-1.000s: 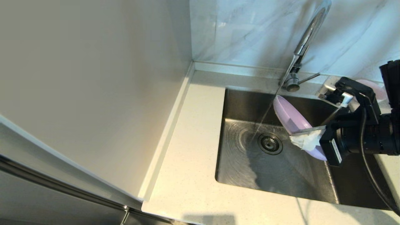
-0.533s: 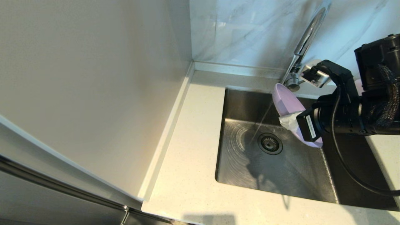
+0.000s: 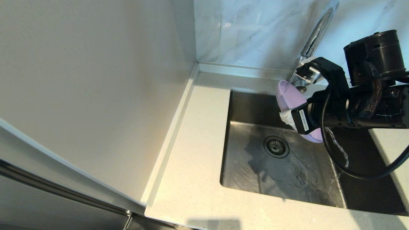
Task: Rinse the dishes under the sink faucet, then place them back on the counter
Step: Rinse the plate
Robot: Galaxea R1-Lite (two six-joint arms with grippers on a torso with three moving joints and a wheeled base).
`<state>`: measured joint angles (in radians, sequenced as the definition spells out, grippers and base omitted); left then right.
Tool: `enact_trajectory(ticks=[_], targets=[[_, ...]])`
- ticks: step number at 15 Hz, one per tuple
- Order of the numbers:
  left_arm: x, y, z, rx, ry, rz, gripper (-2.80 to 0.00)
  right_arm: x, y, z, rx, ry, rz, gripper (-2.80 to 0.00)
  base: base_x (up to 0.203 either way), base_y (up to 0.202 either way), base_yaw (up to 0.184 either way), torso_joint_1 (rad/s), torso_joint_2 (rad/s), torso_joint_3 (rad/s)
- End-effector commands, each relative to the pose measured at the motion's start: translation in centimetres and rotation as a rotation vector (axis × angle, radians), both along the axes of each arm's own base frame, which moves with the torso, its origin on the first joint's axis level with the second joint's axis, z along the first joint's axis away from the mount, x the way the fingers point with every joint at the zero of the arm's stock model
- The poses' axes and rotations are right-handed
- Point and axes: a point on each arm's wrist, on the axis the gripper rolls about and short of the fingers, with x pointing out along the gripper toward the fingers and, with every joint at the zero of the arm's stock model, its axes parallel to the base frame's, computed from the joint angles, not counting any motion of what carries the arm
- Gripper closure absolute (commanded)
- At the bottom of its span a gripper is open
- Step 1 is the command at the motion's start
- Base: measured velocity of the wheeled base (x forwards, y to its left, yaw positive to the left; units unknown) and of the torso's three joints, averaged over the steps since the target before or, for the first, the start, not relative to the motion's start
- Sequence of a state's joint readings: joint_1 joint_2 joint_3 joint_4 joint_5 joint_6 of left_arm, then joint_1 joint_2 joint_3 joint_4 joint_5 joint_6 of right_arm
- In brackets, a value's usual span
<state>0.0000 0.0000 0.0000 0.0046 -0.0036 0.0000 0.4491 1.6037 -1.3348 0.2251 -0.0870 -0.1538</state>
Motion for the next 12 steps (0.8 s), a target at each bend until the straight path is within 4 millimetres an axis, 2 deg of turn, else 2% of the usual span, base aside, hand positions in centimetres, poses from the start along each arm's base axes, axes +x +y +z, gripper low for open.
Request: enact_trajectory(ticks=[1,5,8,10,12], targets=[[0.0,0.0,0.0,0.000,0.000,-0.001,0.00,0.5,0.2,-0.4,-0.010,0.012,-0.007,0.00,0.000,0.000,0.000,0.000,0.00,0.000],[0.0,0.0,0.0,0.000,0.000,0.001,0.00,-0.4,-0.8,-0.3,0.011,0.021,-0.035,0.00,0.000,0.000,0.000,0.000,0.00,0.000],[0.0,0.0,0.0,0.000,0.000,0.001,0.00,-2.5,-3.0,0.0,0.086,0.045,0.003,0.00,0.000,0.000,0.000,0.000,0.00,0.000],[0.0,0.0,0.0,0.000,0.000,-0.001,0.00,-4.4,-4.6,0.4,0.191,0.113,0.038,0.00,0.000,0.000,0.000,0.000,0.00,0.000],[0.0,0.0,0.0,0.000,0.000,0.001,0.00,-5.4,-5.5,1.2,0.332,0.219,0.054,0.00,0.000,0.000,0.000,0.000,0.00,0.000]])
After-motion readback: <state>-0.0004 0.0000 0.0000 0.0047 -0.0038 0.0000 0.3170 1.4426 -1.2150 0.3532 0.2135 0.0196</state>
